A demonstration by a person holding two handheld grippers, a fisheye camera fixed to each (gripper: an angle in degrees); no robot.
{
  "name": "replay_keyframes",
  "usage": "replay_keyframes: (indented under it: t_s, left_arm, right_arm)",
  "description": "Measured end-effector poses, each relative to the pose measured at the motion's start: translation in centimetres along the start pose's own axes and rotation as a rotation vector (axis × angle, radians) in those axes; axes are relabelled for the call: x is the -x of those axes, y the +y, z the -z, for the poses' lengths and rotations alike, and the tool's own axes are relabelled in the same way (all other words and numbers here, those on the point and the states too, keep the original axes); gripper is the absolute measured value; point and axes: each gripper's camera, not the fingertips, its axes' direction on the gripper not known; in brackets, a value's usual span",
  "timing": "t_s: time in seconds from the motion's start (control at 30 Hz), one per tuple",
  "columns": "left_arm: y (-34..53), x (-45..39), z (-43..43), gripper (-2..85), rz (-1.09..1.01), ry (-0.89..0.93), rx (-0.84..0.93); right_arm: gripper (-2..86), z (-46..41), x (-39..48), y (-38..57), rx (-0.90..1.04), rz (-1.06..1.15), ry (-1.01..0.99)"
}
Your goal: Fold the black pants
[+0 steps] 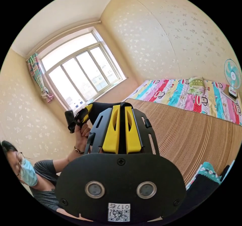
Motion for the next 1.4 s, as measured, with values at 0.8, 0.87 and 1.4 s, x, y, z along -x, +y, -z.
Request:
replay_keyframes:
  t_s: [0.8,0.87,1.4]
  left_arm:
    - [34.6,17.8,-6.6,18.9,0.361,-0.024,0.527]
    - [33.3,19.8,-10.0,21.8,0.398,-0.040,0.580]
    - [30.7,22.7,-14.0,9.6,0.443,-0.050,0.708]
  right_arm:
    - [12.4,-8.0,-18.5,43.8,0.042,-0.518,-0.148]
    - [15.4,-10.5,-19.6,40.9,0.141,-0.505,-0.093]
    - [6.9,-26.3,-17.5,37.7,0.367,-0.414,-0.439]
